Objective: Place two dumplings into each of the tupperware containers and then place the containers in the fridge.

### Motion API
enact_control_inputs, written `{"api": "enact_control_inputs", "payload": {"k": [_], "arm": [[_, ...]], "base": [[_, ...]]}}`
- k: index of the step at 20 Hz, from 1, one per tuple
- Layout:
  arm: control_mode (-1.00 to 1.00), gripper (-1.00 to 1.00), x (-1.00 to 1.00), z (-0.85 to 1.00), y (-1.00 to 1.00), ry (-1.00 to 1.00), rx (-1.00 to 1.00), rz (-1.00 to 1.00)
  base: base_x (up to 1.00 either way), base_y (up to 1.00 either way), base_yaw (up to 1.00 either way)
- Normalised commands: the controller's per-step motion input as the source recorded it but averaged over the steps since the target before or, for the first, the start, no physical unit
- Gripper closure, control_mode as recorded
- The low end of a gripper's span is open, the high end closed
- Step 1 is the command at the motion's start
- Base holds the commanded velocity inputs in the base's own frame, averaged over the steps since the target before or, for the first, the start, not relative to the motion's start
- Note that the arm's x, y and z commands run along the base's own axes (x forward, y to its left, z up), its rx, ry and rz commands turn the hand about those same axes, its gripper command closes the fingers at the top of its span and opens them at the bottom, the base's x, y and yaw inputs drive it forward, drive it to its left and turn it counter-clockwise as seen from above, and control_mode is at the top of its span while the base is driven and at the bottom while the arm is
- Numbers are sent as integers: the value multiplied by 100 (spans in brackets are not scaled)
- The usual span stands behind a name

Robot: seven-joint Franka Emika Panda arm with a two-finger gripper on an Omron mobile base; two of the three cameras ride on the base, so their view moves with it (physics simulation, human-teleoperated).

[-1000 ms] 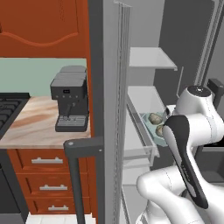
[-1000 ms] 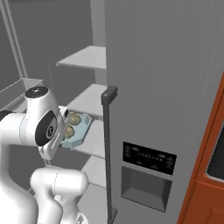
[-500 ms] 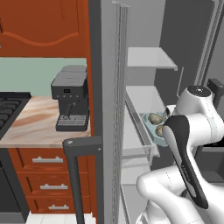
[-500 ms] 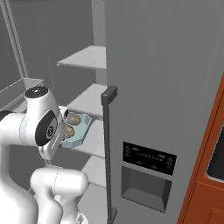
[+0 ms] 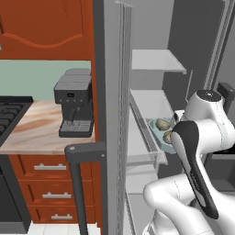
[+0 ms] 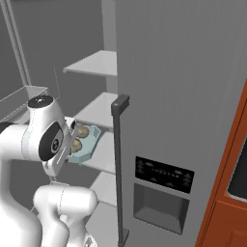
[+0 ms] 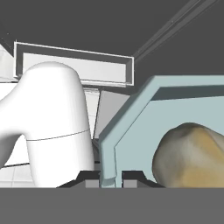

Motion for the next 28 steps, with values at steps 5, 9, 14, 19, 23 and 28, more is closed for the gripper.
{"api": "enact_control_inputs", "payload": {"k": [5, 9, 14, 19, 23, 28], "arm": [[-100, 100, 4, 0, -16, -10, 4, 1], [-100, 100, 38, 7, -12, -31, 8, 5], [-100, 100, 55, 15, -3, -31, 7, 5], [-100, 100, 59, 21, -15, -22, 4, 2], [-100, 100, 38, 47, -3, -14, 0, 0], [-100, 100, 40, 63, 0, -1, 0, -2]], "base": [[12, -24, 0], [0, 0, 0], [0, 0, 0], [0, 0, 0], [0, 0, 0], [0, 0, 0]]}}
